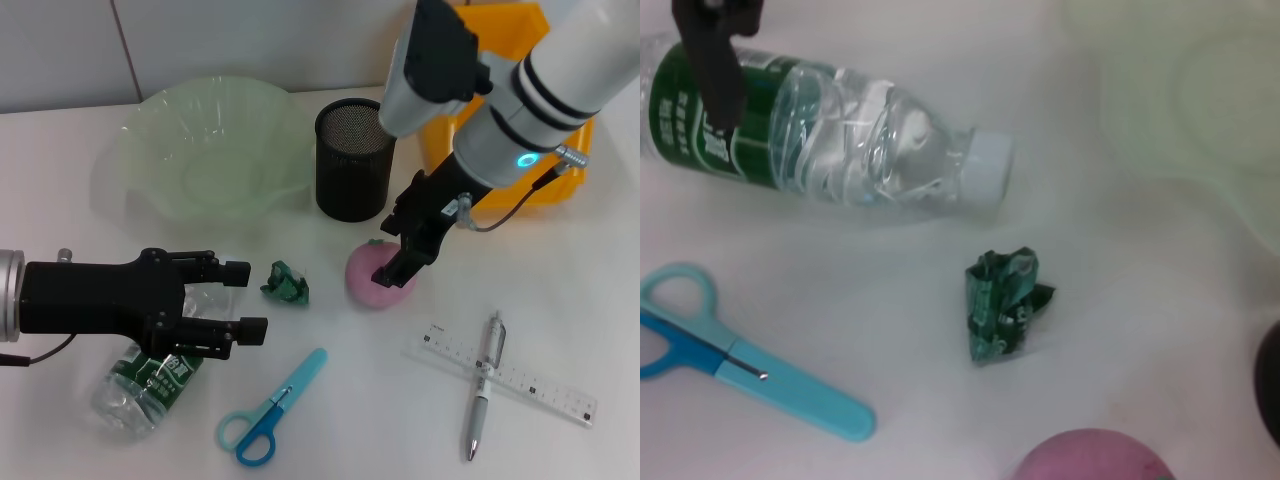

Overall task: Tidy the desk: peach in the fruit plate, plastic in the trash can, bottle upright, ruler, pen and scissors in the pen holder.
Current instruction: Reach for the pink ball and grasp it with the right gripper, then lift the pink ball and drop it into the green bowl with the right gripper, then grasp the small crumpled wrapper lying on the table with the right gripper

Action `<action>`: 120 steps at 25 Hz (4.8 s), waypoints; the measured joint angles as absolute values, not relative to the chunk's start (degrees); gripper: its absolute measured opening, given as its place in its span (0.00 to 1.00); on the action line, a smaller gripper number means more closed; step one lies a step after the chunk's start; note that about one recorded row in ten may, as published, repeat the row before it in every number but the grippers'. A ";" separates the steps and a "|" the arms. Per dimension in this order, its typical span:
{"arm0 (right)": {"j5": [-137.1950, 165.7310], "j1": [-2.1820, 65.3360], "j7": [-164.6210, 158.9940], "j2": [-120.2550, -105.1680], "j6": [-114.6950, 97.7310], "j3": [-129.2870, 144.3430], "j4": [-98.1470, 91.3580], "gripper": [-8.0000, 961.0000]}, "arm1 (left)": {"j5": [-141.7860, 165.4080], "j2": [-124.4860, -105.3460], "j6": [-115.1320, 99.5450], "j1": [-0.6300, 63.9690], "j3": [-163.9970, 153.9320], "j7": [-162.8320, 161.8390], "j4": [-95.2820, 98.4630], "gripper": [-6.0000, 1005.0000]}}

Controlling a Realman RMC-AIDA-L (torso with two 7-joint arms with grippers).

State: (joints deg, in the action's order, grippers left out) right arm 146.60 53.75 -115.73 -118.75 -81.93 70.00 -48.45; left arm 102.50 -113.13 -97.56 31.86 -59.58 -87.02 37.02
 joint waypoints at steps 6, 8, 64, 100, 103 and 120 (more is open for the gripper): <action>146.43 53.80 -115.61 -118.99 -78.81 72.59 -46.76 0.64 | 102.48 -113.09 -97.56 31.81 -59.50 -87.01 37.00 0.81; 146.36 53.91 -115.58 -119.03 -77.48 73.27 -45.70 0.63 | 102.47 -113.12 -97.56 31.81 -59.50 -87.02 37.02 0.81; 107.36 67.25 -98.54 -119.88 -35.49 81.90 -25.85 0.20 | 102.56 -112.90 -99.98 31.72 -58.18 -87.06 37.09 0.80; 103.66 60.24 -102.33 -119.17 -39.55 80.15 -36.74 0.68 | 102.29 -113.02 -100.45 31.63 -57.96 -86.67 37.08 0.79; 106.06 56.08 -106.08 -118.94 -44.31 79.53 -43.15 0.68 | 102.29 -112.93 -100.45 31.63 -57.50 -86.50 37.07 0.79; 109.90 31.18 -105.64 -117.95 -91.16 52.06 -66.31 0.68 | 102.53 -113.31 -100.27 32.28 -56.60 -86.86 37.09 0.79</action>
State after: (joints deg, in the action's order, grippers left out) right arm 109.90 31.18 -105.64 -117.95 -91.16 52.06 -66.31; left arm 102.53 -113.31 -100.27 32.28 -56.60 -86.86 37.09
